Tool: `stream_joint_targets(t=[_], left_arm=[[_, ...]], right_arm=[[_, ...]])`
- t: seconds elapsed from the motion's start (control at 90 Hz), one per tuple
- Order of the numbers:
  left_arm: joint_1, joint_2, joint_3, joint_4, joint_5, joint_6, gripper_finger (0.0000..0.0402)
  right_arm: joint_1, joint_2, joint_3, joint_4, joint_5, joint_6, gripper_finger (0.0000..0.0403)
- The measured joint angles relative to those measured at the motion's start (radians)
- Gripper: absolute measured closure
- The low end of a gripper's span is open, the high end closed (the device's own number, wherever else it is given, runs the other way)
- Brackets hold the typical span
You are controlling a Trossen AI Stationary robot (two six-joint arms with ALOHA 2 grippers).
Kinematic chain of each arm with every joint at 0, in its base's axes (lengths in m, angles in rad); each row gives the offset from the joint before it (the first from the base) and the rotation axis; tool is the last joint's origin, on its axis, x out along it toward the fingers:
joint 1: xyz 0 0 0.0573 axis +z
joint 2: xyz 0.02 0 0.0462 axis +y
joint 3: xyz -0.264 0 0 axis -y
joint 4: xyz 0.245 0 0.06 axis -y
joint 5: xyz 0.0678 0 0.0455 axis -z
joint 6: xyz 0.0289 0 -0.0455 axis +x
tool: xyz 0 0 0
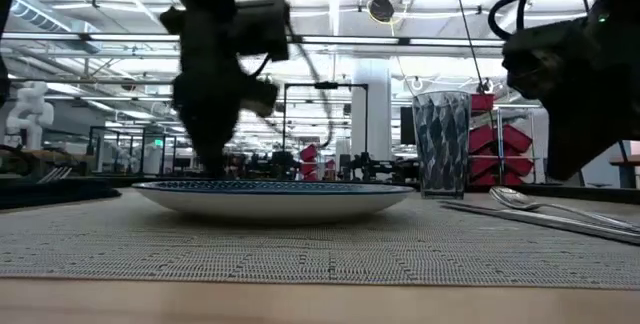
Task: Set table place
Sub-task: Adjust the gray placemat
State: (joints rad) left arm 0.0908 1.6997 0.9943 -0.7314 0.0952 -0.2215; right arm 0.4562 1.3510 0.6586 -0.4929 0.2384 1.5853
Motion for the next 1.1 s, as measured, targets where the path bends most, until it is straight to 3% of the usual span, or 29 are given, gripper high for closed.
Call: stream_joint_targets(t=[0.5, 0.8, 1.1], left_arm=[[-0.087, -0.006, -0.115, 0.02, -0.005, -0.036, 0.0341], [-0.087, -0.005, -0.118, 0.05, -0.029, -0.06, 0.0341], [-0.085, -0.002, -0.12, 0.113, -0.087, -0.049, 0.0341]], right_arm=[[-0.092, 0.02, 0.0, 0.161, -0.014, -0.131, 0.0403], [-0.228, 0.143, 0.0, 0.327, -0.138, -0.307, 0.0403], [-0.205, 0.159, 0.0, 0.364, -0.145, -0.332, 0.0403]])
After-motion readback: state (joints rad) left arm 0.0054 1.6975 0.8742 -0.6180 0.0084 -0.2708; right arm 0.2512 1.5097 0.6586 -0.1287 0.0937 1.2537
